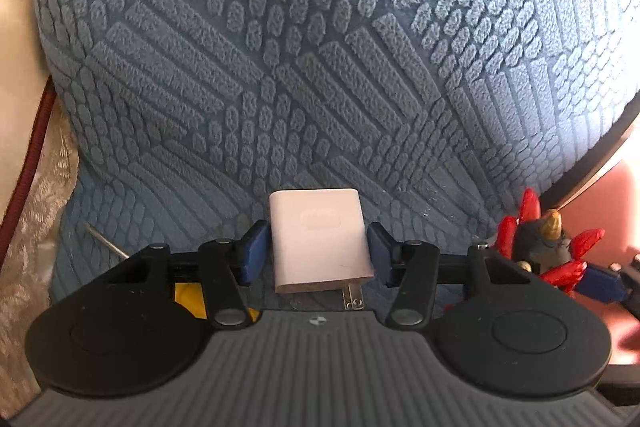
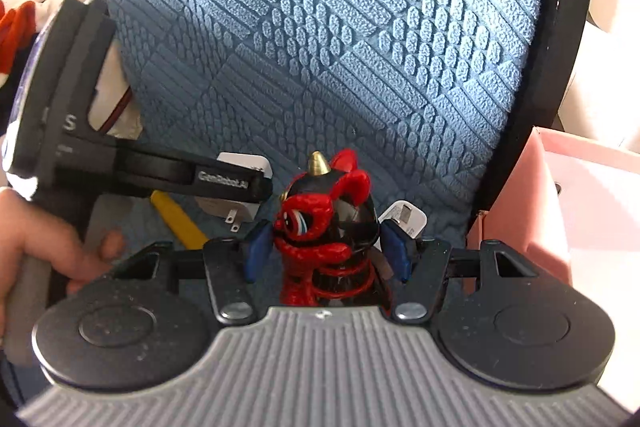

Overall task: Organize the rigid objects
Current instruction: 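Lift the charger block with the left tool while the right tool lifts the red figurine, then carry the white charger and red figurine with both tools over the pink box, then open both tools to drop the charger and figurine into the box, then move both open tools back toward the screwdriver and small charger on the cushion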

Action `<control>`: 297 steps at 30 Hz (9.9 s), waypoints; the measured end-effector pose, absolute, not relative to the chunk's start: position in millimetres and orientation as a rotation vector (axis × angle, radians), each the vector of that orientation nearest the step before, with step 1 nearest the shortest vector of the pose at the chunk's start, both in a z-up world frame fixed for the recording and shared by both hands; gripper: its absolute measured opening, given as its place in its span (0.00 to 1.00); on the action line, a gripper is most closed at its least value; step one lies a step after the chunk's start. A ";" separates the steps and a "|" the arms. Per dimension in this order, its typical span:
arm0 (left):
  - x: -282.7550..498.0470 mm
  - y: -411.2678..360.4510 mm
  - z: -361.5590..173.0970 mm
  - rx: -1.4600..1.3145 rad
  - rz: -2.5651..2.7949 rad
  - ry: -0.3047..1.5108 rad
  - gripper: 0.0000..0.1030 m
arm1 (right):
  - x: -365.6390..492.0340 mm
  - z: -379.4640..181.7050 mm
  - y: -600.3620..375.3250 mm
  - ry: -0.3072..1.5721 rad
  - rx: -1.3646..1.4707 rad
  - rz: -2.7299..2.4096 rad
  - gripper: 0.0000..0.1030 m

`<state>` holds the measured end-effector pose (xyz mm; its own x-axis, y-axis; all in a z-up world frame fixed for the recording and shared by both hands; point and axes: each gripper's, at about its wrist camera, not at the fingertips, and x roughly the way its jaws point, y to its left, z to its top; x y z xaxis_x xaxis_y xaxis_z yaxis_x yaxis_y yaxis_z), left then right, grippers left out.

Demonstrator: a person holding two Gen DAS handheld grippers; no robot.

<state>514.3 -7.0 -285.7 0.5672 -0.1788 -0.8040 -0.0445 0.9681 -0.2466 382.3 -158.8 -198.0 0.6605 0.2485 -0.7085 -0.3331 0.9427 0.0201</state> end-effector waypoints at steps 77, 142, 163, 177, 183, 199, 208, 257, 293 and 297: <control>269.3 -14.1 -247.1 -0.358 -0.046 1.073 0.64 | 217.1 -211.9 -167.4 0.860 -0.027 0.150 0.59; 245.9 -37.5 -65.6 -0.357 -0.314 0.697 0.55 | 197.7 -37.8 -226.8 0.584 0.002 0.207 0.60; 268.1 -101.0 -59.0 -0.302 -0.392 0.707 0.55 | 194.3 -44.5 -304.3 0.598 0.056 0.073 0.60; 302.7 -160.6 -121.7 -0.282 -0.452 0.870 0.55 | 206.8 -115.9 -350.3 0.770 0.109 -0.013 0.60; 310.1 -174.7 -147.6 -0.270 -0.446 0.937 0.55 | 212.7 -150.4 -364.1 0.851 0.139 -0.034 0.59; 302.9 -175.3 -138.1 -0.278 -0.442 0.898 0.67 | 212.4 -137.6 -359.9 0.804 0.148 -0.007 0.58; 276.3 -152.5 -89.3 -0.281 -0.444 0.758 0.67 | 201.6 -92.9 -341.3 0.702 0.123 0.017 0.58; 203.8 27.1 -133.2 -0.364 -0.120 0.673 0.67 | 171.8 -123.4 -177.3 0.707 -0.039 0.214 0.58; 273.3 44.9 -198.7 -0.329 -0.108 0.858 0.67 | 197.1 -149.8 -167.2 0.756 -0.056 0.255 0.58; 277.7 44.5 -207.2 -0.338 -0.110 0.886 0.67 | 200.7 -153.7 -157.8 0.686 -0.135 0.233 0.58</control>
